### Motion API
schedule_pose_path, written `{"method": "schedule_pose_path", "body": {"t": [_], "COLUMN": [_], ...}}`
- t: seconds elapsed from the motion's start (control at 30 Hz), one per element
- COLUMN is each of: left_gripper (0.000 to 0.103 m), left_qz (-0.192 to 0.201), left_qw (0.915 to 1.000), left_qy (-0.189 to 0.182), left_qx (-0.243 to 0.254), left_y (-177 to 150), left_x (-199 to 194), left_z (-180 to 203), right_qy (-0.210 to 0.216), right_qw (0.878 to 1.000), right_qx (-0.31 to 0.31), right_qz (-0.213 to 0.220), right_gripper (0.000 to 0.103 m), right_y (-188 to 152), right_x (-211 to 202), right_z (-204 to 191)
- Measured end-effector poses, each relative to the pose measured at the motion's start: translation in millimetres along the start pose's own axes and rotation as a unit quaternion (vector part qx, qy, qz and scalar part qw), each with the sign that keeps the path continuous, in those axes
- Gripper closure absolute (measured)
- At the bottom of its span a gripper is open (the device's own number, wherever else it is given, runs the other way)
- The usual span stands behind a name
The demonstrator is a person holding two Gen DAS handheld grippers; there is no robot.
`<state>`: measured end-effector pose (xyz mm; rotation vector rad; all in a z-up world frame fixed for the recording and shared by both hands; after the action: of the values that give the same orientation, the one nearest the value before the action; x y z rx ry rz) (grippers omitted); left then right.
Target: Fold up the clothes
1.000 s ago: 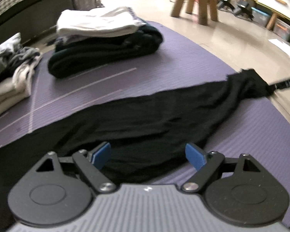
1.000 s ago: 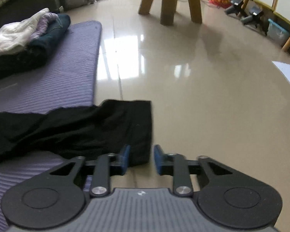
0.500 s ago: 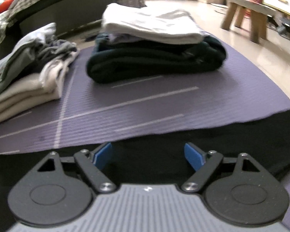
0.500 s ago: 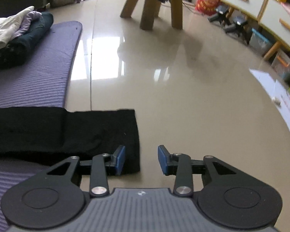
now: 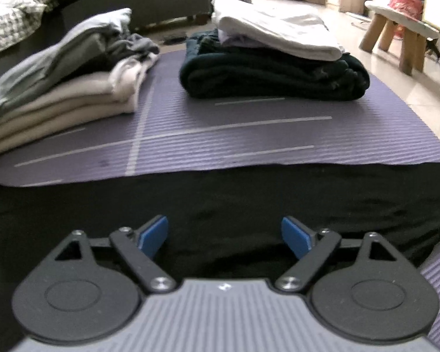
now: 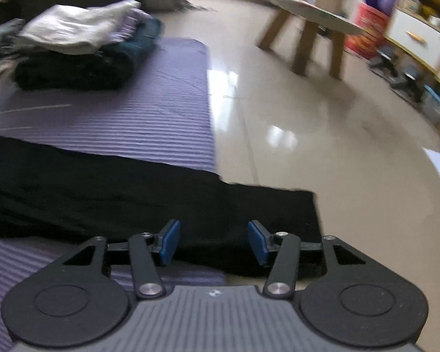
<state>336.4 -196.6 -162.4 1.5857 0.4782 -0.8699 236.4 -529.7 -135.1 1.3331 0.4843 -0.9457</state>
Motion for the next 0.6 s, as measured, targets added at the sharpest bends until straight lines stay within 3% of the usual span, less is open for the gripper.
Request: {"method": "schedule_pose_path", "body": {"t": [0.13,0.23,0.3,0.37,0.6], "left_gripper": [0.014,0.011,0.009,0.008,0.002], "left_qz": [-0.015,-0.028,-0.038,-0.041,-0.029], "left_qw": [0.9996,0.9993,0.9991,0.999,0.9994], "left_qy": [-0.021,-0.021,-0.016,-0.01,0.017], "left_qx": [-0.01,-0.008,-0.013,-0.016,0.007], "left_y": [2,0,-5,-8,-33], "left_x": [-34,-58,-81,-93,-176], "left_z": [-1,-8,-22,-31,-74], "right_qy": [0.044,0.042,0.046,0.064,0.084], "right_qw": [0.999,0.998,0.998,0.997,0.995], "right_qx": [-0.025,-0.044,-0.034,-0.009,-0.015], "right_qz": [-0.001,-0.02,-0.028,-0.034,-0.059], "right_gripper": [0.05,0.045,0.038,0.024,0.021], "right_y": [7,14,17,15,-9], "right_x": [-32,-58,-78,-100,-168], "right_z": [-28,-46,-56,-67,-117]}}
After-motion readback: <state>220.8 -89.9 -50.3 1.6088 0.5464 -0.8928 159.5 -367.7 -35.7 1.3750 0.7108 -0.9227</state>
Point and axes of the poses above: each gripper's, at about its wrist camera, not at the fingertips, and x roughly the way its jaws point, z to its right, y to its top, the point moved 6 cm from there along x, roughly the way its jaws point, and after that the axes turned 2 degrees about -x, right-handed, at the moved point
